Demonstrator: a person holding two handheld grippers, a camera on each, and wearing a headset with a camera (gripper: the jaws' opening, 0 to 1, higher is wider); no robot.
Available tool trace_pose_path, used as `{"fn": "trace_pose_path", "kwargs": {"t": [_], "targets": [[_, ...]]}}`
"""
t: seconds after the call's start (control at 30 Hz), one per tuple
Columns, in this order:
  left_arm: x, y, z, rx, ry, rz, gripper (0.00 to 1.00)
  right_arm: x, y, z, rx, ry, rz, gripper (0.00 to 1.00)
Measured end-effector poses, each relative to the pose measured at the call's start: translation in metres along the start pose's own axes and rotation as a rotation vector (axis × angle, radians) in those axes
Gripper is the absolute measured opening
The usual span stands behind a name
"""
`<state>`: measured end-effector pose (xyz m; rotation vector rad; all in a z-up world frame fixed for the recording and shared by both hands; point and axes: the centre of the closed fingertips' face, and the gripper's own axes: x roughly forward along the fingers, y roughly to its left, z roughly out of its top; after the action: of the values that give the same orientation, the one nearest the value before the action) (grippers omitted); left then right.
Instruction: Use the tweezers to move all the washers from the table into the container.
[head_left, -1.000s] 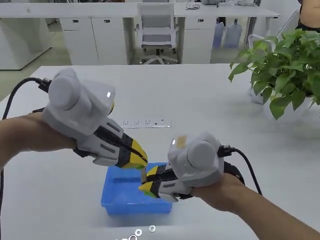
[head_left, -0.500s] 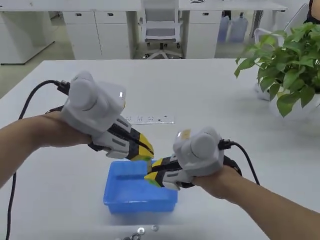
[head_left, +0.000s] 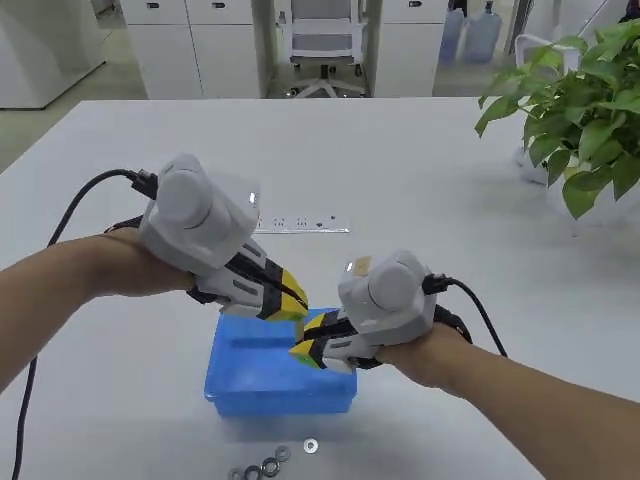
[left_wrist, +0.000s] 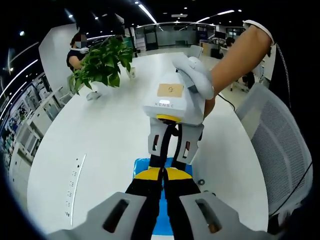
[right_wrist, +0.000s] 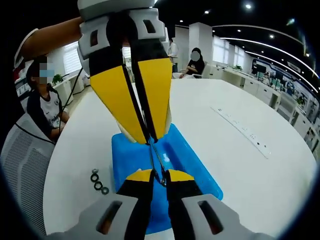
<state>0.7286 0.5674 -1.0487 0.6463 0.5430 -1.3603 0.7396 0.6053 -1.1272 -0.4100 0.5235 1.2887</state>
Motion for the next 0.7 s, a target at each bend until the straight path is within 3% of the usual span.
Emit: {"fn": "trace_pose_path", "kwargs": {"t": [0.37, 0.7], "targets": [[0.006, 0.003, -0.013, -0.030, 0.005, -0.011, 0.05, 0.009, 0.000, -0.010, 0.008, 0.025, 0.024, 0.11], [0.007, 0.001, -0.015, -0.030, 0.014, -0.023, 0.05, 0.011, 0.001, -0.012, -0.002, 0.034, 0.028, 0.12]]}}
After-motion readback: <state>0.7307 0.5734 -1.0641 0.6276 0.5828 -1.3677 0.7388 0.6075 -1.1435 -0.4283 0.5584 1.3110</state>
